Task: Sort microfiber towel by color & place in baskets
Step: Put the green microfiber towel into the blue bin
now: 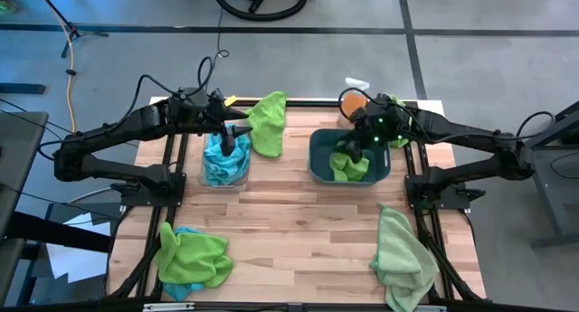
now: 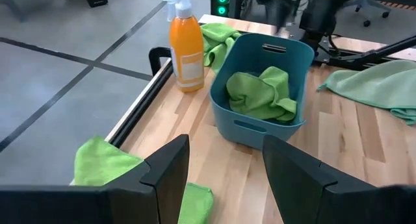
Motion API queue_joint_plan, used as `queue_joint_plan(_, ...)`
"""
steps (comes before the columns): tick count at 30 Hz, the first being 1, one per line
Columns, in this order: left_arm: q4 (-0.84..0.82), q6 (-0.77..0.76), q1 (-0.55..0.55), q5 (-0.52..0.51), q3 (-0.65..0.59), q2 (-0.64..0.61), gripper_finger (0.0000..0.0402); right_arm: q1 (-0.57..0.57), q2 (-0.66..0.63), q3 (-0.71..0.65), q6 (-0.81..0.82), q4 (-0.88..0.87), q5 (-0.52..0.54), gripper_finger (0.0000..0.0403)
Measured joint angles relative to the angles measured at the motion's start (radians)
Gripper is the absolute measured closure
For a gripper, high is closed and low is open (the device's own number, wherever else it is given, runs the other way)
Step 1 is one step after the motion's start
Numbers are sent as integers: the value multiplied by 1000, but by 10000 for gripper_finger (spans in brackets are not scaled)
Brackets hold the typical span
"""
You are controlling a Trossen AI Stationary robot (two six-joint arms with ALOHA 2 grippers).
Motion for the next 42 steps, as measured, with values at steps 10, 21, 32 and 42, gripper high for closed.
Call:
queue_joint_plan(10,0,-29,0,-1,0,0,218,314,-8,0,108,-147,-222,123)
queue_joint_plan(21,-1,-175,-1,-1,0,0,218,755,0,-43,550,-374,13,123)
queue_joint_plan(32,-1,-176,-1,27,0,0,218,1026,131,-205,1216,-322,-79,123)
queue_joint_plan(42,86,-285,-37,214,0,21,218,1092,327,-208,1337,-250,-97,123)
